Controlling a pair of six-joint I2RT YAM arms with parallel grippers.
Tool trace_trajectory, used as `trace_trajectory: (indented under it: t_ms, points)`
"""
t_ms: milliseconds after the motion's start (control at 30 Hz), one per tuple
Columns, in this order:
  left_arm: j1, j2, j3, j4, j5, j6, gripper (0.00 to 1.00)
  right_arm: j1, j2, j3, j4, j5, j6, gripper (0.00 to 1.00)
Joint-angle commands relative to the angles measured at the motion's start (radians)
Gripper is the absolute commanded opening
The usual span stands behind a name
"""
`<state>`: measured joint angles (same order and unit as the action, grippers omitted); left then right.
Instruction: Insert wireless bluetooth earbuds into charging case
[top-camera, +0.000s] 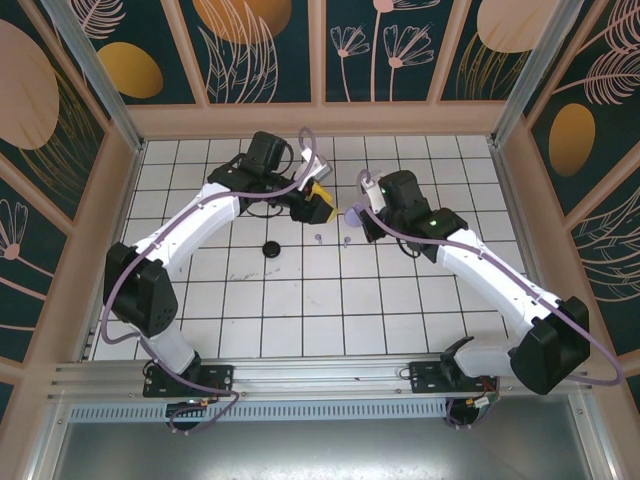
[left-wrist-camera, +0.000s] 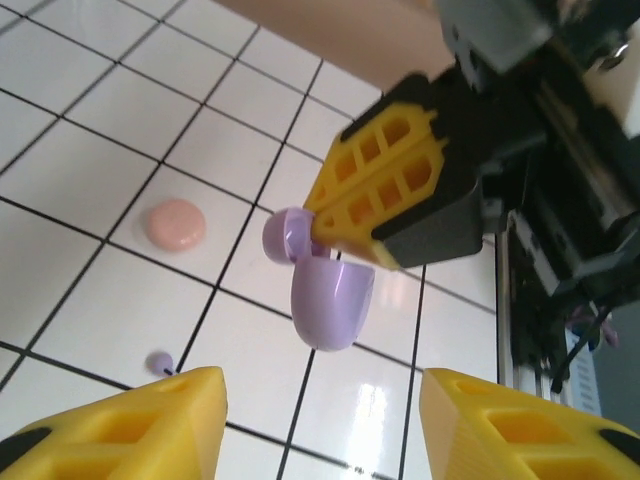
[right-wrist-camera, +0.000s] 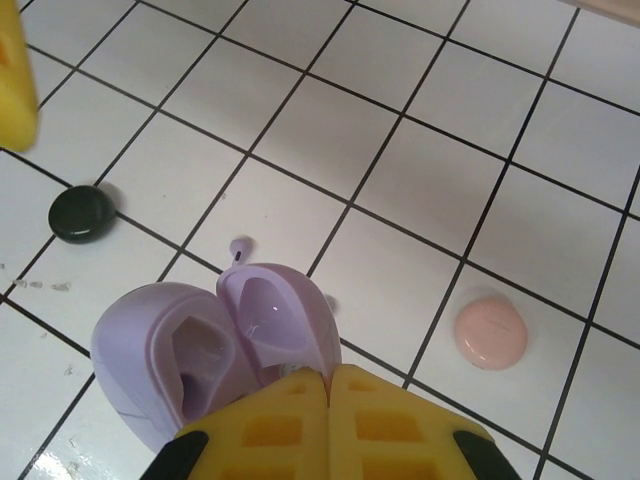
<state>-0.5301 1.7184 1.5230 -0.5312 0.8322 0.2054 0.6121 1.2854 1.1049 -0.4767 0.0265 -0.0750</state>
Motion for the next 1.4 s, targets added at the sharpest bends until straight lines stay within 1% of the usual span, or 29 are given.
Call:
trace_trajectory:
  t_ms: [0,33,100,533,1067,1167,1300,1367]
  points:
    - [0.000,0.035,0.038,-0.109,0.048,0.076,0.53,0.014,-0.026,0.029,-0.009,-0.007,-0.043,0.00]
    - [-0.001,0.043,0.042,-0.118,0.056,0.078,0.53,0.018,-0.026,0.030,-0.008,-0.038,-0.043,0.00]
    - [-0.002,0.049,0.046,-0.122,0.077,0.080,0.53,0.024,-0.024,0.033,-0.005,-0.051,-0.042,0.00]
    - [-0.017,0.081,0.044,-0.126,0.149,0.091,0.53,0.049,0.005,0.065,0.015,-0.075,-0.029,0.00]
    - [-0.028,0.097,0.052,-0.078,0.167,0.068,0.52,0.072,0.032,0.079,0.020,-0.077,-0.023,0.00]
    - [-0.028,0.099,0.051,-0.074,0.170,0.068,0.48,0.075,0.035,0.081,0.020,-0.073,-0.024,0.00]
    - [-0.029,0.098,0.045,-0.075,0.176,0.071,0.40,0.074,0.038,0.086,0.023,-0.072,-0.022,0.00]
    - [-0.028,0.099,0.040,-0.073,0.176,0.071,0.38,0.075,0.038,0.087,0.025,-0.071,-0.022,0.00]
